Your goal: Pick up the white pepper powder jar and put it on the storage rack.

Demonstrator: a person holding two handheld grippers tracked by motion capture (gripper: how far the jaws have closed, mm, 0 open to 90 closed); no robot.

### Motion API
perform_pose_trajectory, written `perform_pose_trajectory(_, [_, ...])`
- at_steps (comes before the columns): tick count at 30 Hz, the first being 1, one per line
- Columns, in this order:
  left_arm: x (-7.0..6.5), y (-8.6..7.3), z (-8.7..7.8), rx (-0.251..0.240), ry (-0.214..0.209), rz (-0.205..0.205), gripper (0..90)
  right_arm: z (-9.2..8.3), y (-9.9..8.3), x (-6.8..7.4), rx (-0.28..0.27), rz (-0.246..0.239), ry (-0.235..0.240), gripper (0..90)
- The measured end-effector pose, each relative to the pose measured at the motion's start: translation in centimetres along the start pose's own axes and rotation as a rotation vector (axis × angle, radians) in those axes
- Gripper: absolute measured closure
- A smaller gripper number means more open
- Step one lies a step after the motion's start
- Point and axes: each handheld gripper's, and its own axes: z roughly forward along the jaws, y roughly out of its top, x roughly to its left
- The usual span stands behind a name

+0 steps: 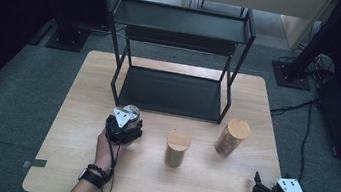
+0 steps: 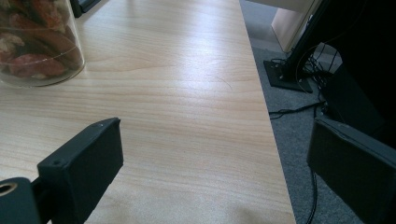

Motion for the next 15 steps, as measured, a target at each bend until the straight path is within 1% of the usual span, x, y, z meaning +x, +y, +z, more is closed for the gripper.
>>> perform_pose_trajectory(3, [-0.1,0.3,0.4,0.003,0.0,0.003,31.0,0.0,0.0,0.0,-0.001,0.0,0.0,3.5])
perform_pose_trajectory(7, [-0.3,0.6,0.9,0.004,0.002,-0.01,31.0,0.0,0.0,0.0,-0.001,-0.001,0.002,3.5])
perform_pose_trajectory(13, [-0.5,1.1,1.5,0.011,0.004,-0.008,31.0,0.0,0.0,0.0,0.0,0.001,0.006,2.8])
perform_pose_trajectory(15, [-0.6,1.3,1.6,0.012,0.002,-0.002,31.0,0.0,0.0,0.0,0.0,0.0,0.017,1.8])
